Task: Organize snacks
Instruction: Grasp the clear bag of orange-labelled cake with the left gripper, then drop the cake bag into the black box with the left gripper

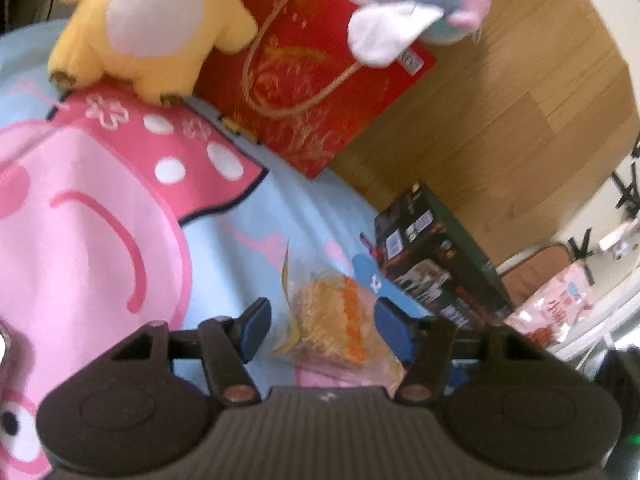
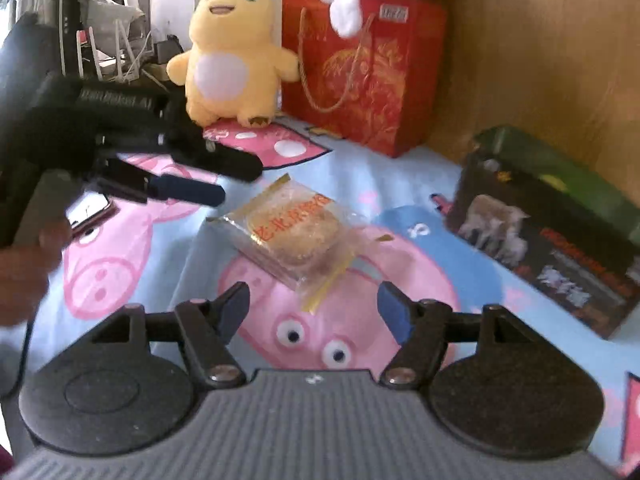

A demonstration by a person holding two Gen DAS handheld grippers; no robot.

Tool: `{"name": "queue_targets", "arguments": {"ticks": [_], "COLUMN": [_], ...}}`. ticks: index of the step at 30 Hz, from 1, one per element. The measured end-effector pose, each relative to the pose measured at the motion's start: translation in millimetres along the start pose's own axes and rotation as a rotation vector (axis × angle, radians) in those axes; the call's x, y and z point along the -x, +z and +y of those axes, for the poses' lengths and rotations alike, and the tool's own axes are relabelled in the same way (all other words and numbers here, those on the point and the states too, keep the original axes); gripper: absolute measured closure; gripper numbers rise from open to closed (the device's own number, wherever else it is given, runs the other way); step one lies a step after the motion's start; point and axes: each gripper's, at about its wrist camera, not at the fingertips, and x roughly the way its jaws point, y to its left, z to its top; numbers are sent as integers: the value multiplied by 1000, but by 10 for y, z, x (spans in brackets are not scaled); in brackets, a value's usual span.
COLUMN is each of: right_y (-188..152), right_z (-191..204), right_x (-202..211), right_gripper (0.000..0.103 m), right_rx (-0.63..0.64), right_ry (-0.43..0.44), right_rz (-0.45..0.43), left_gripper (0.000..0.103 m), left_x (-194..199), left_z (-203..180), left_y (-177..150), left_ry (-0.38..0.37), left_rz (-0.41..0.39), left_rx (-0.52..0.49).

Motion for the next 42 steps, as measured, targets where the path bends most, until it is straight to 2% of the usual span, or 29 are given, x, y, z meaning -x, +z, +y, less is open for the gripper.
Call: {"name": "queue_targets", "arguments": {"ticks": [2,4,5,7,10,17,22,27,30,32,34,36,39,42], "right_y": [75,118,115,84,-35,-161,-56,155,327,423,450,427,305,88], "right_z": [6,9,25,51,24,-166,-472,-1012,-1359,-1577,-1678,-1744,-1809,-1844], "right_x": [-155,-297,-311,-242,-21,432,681,747,587,383,194,131,384,749], "right_gripper": [30,33,36,46,48,48,48,48,48,47,45,45,45,45], "right_rx": [-16,-37,-34,-18,-11,-27,-7,-41,-77,-127,-151,-187,-216,-244], "right_ry": [21,33,3,-11,-34,-134,-242,-299,-269,-226,-199,-209,-190,-237], "right_rz": [30,50,33,5,-51,-190,-288,-299,-260,-226,-195,-172,-239,-289], "left_gripper": [62,65,66,66,66,66,66,66,63,56,56,56,56,56], "left_x": [-115,-126,-107,-66,-32,-29,-321,-802,-1116,-1348,-1511,-1443,-1199,-941], "left_z": [-25,-108,-147,-185,-325,-968,-1491,-1836,-1858,-1838,-1772,-1689,-1604,-1528], "left_y": [-27,-67,-78,-92,-122,-76,156,411,532,590,641,646,596,481], "left_ry": [11,36,37,13,-33,-90,-146,-149,-87,-23,33,3,-21,-67], "left_rz": [27,21,24,32,38,-2,-11,-11,-6,-11,20,1,-38,-37], "left_rx": [-11,-63,-77,-69,-76,-208,-294,-350,-366,-394,-381,-351,-328,-300]}}
